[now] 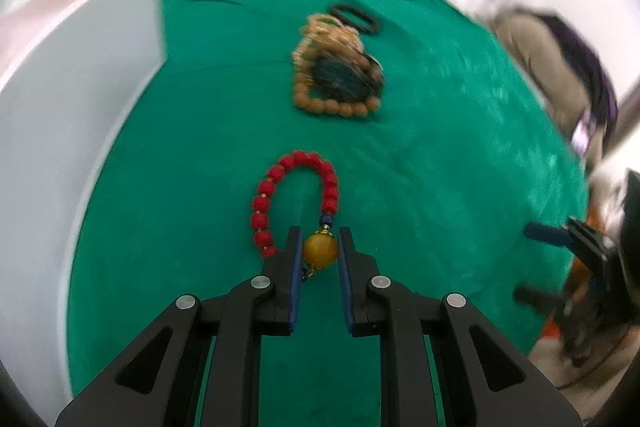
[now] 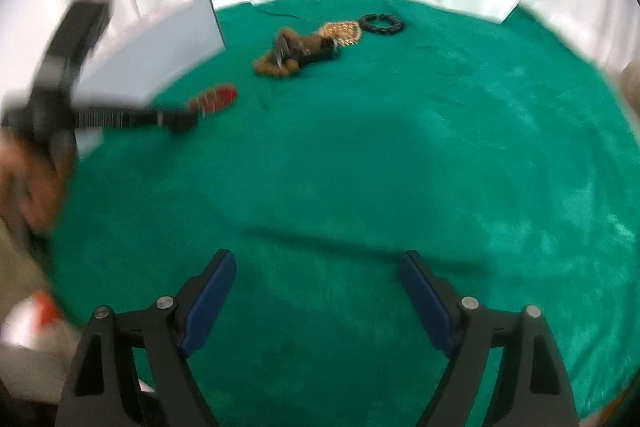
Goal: Organize jewelry
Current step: 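Lift the red bracelet with the left tool while the right tool grasps the wooden bead bracelet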
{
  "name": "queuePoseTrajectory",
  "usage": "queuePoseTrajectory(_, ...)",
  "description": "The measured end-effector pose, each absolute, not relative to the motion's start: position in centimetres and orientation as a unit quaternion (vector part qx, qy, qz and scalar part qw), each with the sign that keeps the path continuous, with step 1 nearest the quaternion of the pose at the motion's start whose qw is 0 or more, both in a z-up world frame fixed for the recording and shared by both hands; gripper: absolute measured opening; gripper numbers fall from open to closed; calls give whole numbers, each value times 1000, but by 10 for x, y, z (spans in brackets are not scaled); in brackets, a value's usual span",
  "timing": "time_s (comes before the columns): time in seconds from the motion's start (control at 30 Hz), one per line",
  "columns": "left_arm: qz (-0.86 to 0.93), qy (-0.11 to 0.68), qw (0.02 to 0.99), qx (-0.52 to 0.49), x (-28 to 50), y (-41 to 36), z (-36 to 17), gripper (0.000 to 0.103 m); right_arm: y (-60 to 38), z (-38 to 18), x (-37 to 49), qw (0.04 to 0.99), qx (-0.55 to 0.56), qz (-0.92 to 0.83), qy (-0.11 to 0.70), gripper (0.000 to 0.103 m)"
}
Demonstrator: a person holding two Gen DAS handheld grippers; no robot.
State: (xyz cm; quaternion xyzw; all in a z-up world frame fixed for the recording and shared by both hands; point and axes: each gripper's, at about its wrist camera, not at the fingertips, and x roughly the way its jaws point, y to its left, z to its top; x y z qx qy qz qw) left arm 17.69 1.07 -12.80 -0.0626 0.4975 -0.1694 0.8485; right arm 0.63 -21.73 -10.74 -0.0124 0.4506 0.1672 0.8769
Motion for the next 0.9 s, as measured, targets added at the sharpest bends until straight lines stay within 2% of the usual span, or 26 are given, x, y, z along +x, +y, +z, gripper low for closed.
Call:
queuePoseTrajectory(0.13,-156,484,851,-132,163,33,-119,15,-233,-64,71,868,86,211,442,84)
queuePoseTrajectory(0.23,-146,479,851,-157,156,41,-118,15,-219,-51,132,849,117,247,453,66)
queuePoseTrajectory(0.33,-140,477,851,-171,149,46,-119,15,-192,-57,182,820,131,283,480,53)
queuePoseTrajectory(0.43,-139,476,848,-188,145,50,-121,15,-171,-69,210,808,116,283,503,51)
queuePoseTrajectory(0.5,-141,476,846,-194,144,52,-122,15,-161,-82,223,792,110,286,528,43)
queuePoseTrajectory(0.53,-142,476,846,-196,146,52,-123,15,-158,-88,228,782,111,288,541,33)
queuePoseTrajectory(0.57,-142,476,845,-197,146,52,-124,15,-157,-93,231,777,116,286,549,16)
queuePoseTrajectory(0.63,-140,476,844,-203,146,54,-125,15,-165,-93,234,775,141,283,548,12)
queuePoseTrajectory(0.9,-138,460,843,-241,135,61,-110,15,-179,-52,209,774,185,325,511,12)
